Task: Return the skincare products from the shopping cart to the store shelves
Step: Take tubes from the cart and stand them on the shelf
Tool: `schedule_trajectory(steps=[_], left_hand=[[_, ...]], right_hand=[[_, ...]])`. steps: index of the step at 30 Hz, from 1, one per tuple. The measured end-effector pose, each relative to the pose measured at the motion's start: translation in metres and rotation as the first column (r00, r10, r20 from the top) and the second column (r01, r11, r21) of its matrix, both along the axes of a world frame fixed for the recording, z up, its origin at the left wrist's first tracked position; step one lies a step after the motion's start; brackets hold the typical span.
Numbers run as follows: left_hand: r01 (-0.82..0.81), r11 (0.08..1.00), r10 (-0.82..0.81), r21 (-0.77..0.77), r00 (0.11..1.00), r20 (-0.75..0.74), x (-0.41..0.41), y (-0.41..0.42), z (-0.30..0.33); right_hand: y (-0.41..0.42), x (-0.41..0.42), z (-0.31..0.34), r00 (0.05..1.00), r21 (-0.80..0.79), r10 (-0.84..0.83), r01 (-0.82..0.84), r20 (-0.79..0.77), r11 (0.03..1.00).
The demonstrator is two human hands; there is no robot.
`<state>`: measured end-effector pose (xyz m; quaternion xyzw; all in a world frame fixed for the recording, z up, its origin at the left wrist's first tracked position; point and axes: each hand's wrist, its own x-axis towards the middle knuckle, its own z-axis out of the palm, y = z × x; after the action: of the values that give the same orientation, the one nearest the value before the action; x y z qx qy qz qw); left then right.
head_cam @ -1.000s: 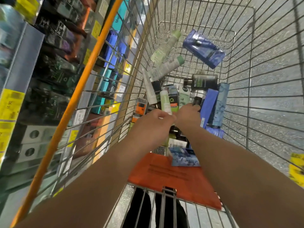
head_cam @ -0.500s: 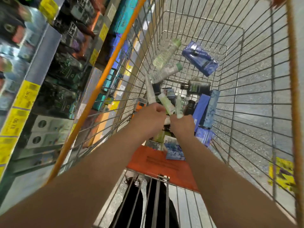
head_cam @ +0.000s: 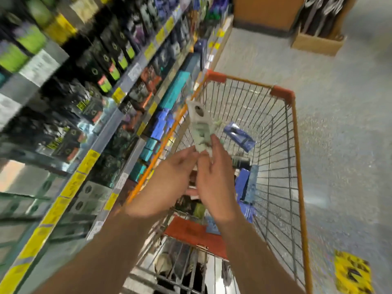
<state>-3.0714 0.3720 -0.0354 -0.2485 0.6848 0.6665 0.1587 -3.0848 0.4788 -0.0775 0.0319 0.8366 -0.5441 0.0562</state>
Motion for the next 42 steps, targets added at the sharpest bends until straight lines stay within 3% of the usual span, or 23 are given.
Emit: schedule_trajectory(steps=[4, 8, 20, 29, 42], left_hand=[[-0.028, 1.000, 0.029, 0.008, 0.985, -0.168, 0.017, -0.019, 0.057], [-0.055, 0.998, 0.062, 0.032, 0.956, -0.285, 0.033, -0.036, 0.110], [-0.294, 0.954, 0.283, 0.058, 0.822, -0.495, 0.102, -0.109, 0.196], [-0.383, 0.924, 0.303, 0.000, 0.731, -0.611, 0.185, -0.198, 0.236], [-0.555, 0.832, 0.392, 0.011, 0.573, -0.720, 0.337, -0.310, 0.281]], right_hand=[[-0.015, 0.008, 0.052, 0.981, -0.010, 0.115, -0.118, -0.159, 0.993], [-0.032, 0.018, 0.092, 0.958, -0.091, 0.178, -0.203, -0.224, 0.975], [-0.102, 0.057, 0.178, 0.786, -0.122, 0.446, -0.540, -0.428, 0.833], [-0.195, 0.106, 0.230, 0.809, -0.483, 0.498, -0.586, -0.313, 0.650], [-0.331, 0.224, 0.293, 0.611, -0.395, 0.637, -0.791, -0.469, 0.468]])
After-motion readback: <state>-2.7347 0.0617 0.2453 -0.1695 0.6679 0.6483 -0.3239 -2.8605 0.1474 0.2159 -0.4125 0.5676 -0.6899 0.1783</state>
